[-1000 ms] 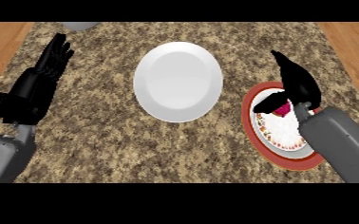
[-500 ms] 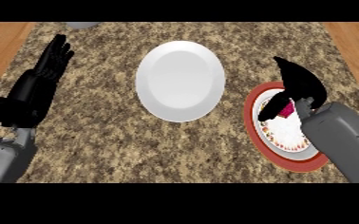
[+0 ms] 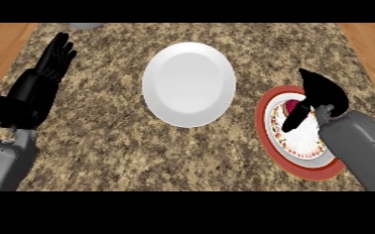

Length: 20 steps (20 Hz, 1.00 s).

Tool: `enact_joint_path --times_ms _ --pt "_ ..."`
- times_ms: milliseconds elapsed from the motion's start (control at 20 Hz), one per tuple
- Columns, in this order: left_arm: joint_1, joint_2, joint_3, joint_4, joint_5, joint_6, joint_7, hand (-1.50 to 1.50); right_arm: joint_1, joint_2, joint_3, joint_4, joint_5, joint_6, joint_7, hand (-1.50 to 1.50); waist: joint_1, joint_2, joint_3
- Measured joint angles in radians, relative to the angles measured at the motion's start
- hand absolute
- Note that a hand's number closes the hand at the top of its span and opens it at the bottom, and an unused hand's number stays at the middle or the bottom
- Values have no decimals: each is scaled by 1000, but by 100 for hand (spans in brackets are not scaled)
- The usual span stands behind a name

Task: Pick the cupcake from the plate and place it in the plate

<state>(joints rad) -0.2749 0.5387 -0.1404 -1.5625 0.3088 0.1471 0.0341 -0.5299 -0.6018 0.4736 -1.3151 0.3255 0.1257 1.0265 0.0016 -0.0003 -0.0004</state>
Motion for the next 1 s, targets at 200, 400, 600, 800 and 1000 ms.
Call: enact_joint_path --times_ms 200,400,600,800,1000 --pt "-4 -31 8 3 -35 -3 3 0 29 36 -26 72 42 5 -38 -150 0 1 0" --pt "-9 -42 47 0 -48 -40 16 0 54 72 -65 105 80 25 -67 -150 0 0 0" --pt "-10 -78 55 0 -79 -49 31 0 79 115 -94 157 119 31 -109 -150 0 1 0" --pt "14 -100 80 2 -101 -77 10 0 65 154 -128 218 161 53 -121 -150 2 1 0" --pt "-16 -125 92 3 -126 -71 36 0 59 156 -152 292 210 46 -190 150 2 1 0"
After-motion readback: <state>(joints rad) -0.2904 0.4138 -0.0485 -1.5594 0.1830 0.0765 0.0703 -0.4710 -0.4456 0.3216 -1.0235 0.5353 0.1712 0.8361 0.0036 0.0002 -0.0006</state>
